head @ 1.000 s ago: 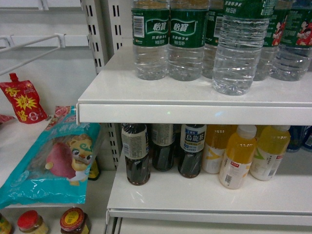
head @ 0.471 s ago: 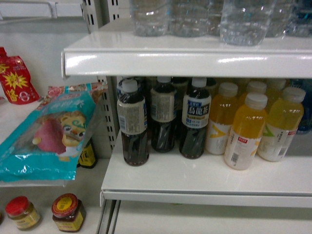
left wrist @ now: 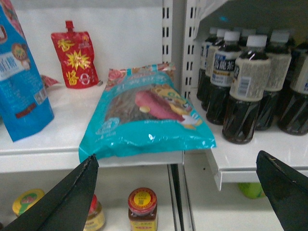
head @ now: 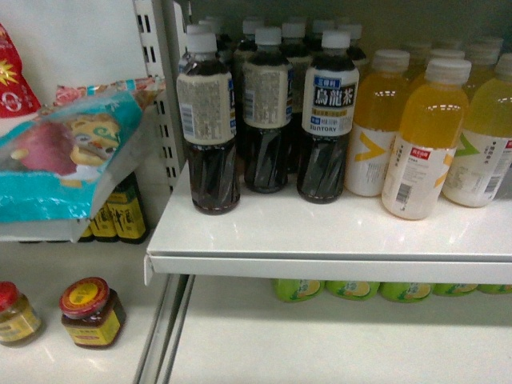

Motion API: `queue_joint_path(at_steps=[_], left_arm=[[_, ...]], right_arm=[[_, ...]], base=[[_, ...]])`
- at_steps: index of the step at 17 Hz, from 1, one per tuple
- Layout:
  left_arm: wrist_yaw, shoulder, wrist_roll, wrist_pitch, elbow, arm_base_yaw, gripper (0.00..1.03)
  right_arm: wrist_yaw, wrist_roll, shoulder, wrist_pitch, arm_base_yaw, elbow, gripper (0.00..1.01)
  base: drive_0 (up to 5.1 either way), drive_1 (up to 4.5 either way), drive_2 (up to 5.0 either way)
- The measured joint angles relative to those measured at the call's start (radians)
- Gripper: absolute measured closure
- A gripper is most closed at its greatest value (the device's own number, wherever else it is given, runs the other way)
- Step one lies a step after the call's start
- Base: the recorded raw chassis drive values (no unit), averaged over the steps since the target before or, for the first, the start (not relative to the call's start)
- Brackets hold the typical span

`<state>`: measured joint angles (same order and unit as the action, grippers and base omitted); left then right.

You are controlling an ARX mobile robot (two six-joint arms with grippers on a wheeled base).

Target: Move water from second to third shelf

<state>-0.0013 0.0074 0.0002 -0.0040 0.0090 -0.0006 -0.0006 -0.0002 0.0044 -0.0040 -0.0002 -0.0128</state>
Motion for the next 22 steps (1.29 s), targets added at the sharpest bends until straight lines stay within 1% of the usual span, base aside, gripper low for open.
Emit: queue_joint_path(at_steps=[22], left_arm=[[0.001, 0.0, 0.0, -0.001, 0.0, 0.0, 0.05]], right_arm=[[0.0, 0.0, 0.0, -0.001, 0.0, 0.0, 0.03]], base=[[0.0, 0.0, 0.0]])
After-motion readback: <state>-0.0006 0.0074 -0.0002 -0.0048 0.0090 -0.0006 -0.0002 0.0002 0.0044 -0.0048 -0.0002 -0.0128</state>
